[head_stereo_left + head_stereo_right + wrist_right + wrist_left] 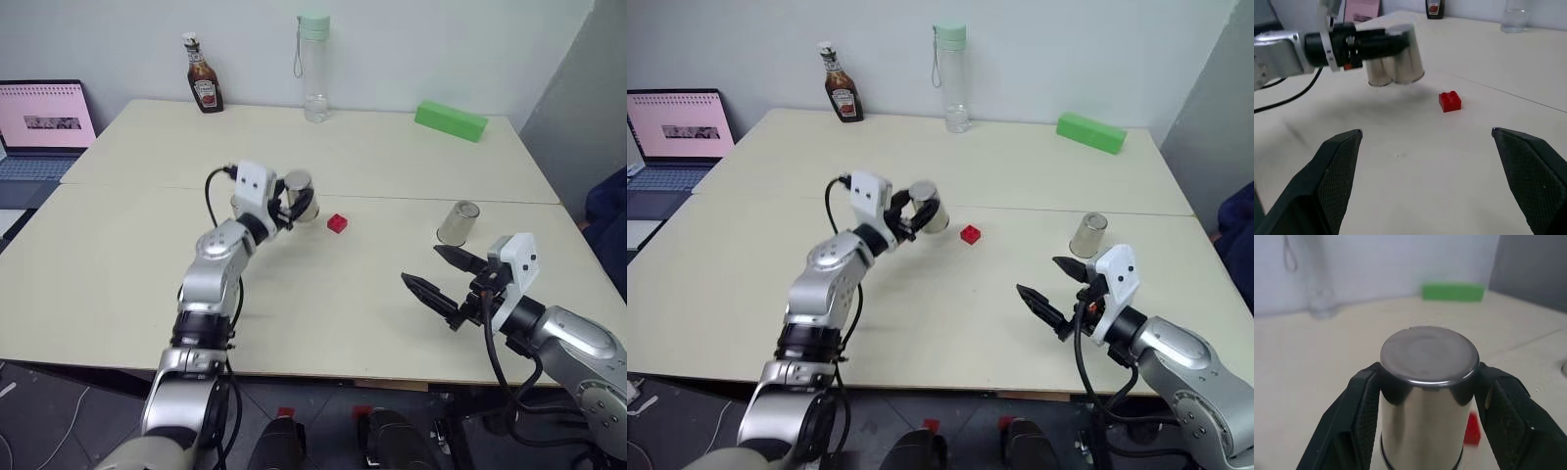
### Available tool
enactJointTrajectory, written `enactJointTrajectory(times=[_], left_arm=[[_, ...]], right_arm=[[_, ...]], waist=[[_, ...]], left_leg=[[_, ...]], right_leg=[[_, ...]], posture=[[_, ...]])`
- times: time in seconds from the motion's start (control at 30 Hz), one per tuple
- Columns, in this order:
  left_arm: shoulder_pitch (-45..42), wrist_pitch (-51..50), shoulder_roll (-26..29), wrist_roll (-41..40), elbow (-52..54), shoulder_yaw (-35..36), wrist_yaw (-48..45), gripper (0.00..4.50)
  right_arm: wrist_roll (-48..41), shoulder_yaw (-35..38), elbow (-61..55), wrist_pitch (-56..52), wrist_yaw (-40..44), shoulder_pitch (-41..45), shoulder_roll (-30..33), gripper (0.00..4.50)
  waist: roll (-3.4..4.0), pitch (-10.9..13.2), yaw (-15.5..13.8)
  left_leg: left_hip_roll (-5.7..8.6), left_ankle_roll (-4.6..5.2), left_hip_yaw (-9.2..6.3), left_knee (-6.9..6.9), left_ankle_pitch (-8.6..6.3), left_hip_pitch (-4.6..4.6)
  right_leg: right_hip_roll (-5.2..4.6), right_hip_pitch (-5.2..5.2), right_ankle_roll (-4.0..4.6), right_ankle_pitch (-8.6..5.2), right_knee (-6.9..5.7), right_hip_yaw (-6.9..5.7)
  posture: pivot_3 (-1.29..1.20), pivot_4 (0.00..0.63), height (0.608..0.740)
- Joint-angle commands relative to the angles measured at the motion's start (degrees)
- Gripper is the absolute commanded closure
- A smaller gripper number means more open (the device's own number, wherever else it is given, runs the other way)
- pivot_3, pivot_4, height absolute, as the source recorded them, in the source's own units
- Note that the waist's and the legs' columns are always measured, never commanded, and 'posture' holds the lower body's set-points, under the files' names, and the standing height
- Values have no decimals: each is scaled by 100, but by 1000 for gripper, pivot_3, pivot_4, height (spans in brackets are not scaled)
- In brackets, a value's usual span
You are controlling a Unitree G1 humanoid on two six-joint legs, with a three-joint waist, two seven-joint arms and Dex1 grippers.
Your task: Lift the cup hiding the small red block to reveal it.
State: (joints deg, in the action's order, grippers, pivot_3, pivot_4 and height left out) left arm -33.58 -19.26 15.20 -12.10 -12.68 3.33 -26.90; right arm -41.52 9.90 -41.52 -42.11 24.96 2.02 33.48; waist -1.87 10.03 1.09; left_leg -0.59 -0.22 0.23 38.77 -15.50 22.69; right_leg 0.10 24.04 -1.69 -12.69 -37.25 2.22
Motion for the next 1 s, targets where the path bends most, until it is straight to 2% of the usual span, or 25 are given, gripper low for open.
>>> enactJointTrajectory(times=[0.03, 0.1, 0.17, 0.27, 0.37, 0.5, 0.57, 0.7, 0.83, 0.9, 1.0], left_arm=[[81, 263, -104, 84, 17, -147, -18, 1914], [40, 458, -136, 152, -239, -171, 4, 1914], [-57, 627, -173, 242, -600, -184, 64, 1211], [-64, 736, -189, 289, -801, -211, 38, 729], [10, 736, -171, 280, -768, -202, 4, 34], [284, 225, 27, 118, -67, -220, -217, 34], [582, -361, 413, -148, 752, -149, -559, 34], [1275, -1761, 1911, -854, 2464, 298, -1468, 34], [1831, -2850, 3272, -1716, 3233, 1198, -2155, 34], [1959, -3165, 3527, -2008, 3375, 1528, -2215, 34], [2055, -3400, 3529, -2281, 3565, 1708, -2110, 34]], right_arm=[[28, 15, 81, 147, 78, 208, 25, 0], [28, 12, 146, 154, 114, 264, 47, 0], [24, 6, 194, 152, 140, 327, 62, 0], [9, 5, 188, 140, 132, 340, 51, 0], [-11, 18, 141, 109, 92, 298, 37, 0], [-33, 18, 67, 68, 45, 213, 29, 0], [-76, 62, -2, 41, 20, 125, 33, 0], [-325, 386, -154, -138, -1, -121, 179, 0], [-545, 757, -163, -453, 142, -372, 632, 0], [-626, 848, -94, -501, 172, -396, 725, 0], [-623, 790, 14, -478, 179, -319, 742, 0]], waist=[[0, 0, -26], [0, 0, -53], [-1, 0, -82], [0, 0, -94], [0, 0, -93], [-1, 0, -89], [0, 0, -75], [1, 2, 22], [8, 6, 54], [8, 6, 44], [8, 6, 27]], left_leg=[[3, 0, 3, 4, 0, 1], [9, 2, 13, 14, 1, 0], [10, 3, 26, 15, 2, 0], [10, 3, 28, 13, 1, 3], [6, 4, 23, 10, 1, 11], [4, 4, 23, 9, 1, 11], [2, 4, 23, 9, 1, 11], [-10, 3, 15, 3, 0, 10], [-11, 3, 8, 0, 0, 2], [-8, 3, 9, 1, 1, 0], [-2, 3, 8, 4, 1, -3]], right_leg=[[6, -1, -7, 5, 1, 1], [9, -4, -17, 12, 4, 3], [9, -3, -25, 18, 9, 7], [11, 1, -24, 19, 10, 10], [14, 6, -23, 19, 13, 11], [13, 6, -23, 19, 13, 14], [11, 6, -22, 19, 13, 17], [-3, 11, -8, 12, 8, 16], [-6, 7, 28, -10, 5, 7], [-10, 6, 37, -16, 6, 6], [-15, -1, 36, -17, 10, 4]], posture=[[0, 150, 740], [0, 150, 740], [0, 150, 740], [0, 150, 740], [0, 150, 740], [0, 150, 740], [0, 150, 740], [0, 150, 740], [0, 150, 740], [0, 150, 740], [0, 150, 740]])
